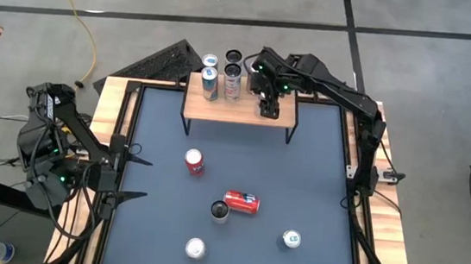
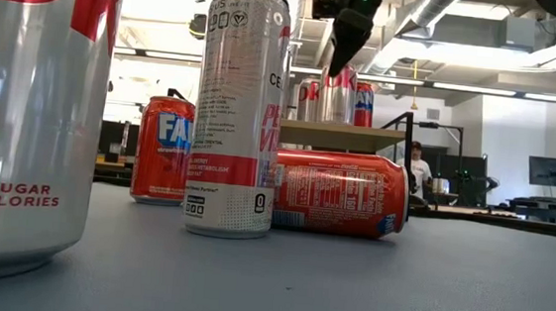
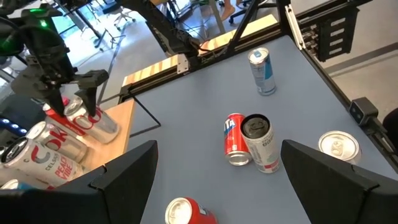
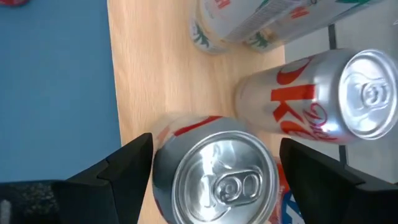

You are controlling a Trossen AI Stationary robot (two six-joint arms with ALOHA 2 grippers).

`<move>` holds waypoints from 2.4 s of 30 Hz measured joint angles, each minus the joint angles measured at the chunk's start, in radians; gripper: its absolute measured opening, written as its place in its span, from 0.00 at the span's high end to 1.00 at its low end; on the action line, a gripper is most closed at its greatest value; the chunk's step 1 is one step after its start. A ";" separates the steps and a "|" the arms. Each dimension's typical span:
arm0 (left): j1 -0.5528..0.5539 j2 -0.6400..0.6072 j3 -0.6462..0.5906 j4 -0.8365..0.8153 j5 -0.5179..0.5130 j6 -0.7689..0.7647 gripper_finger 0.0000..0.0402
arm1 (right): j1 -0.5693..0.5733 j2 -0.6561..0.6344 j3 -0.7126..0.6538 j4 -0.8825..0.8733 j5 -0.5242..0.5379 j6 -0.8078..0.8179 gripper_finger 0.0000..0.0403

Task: Place canned beverage on shelf
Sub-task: Put the center silver soda can on the shelf aligned with the other silver soda can

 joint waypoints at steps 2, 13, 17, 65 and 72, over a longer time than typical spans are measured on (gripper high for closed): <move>0.000 0.000 0.000 0.000 0.001 0.000 0.18 | 0.001 0.000 0.004 0.007 0.000 0.000 0.18; 0.000 0.000 0.000 -0.005 0.002 -0.004 0.18 | 0.020 -0.027 0.159 -0.036 -0.011 -0.027 0.18; 0.000 0.000 0.000 -0.003 0.002 -0.009 0.18 | 0.036 -0.111 0.147 -0.089 -0.016 -0.024 0.18; 0.000 0.040 -0.092 0.171 -0.041 0.029 0.18 | 0.234 -0.828 -1.375 1.110 0.278 0.425 0.32; -0.002 0.049 -0.092 0.171 -0.048 0.034 0.18 | 0.200 -0.715 -1.375 1.156 0.278 0.389 0.44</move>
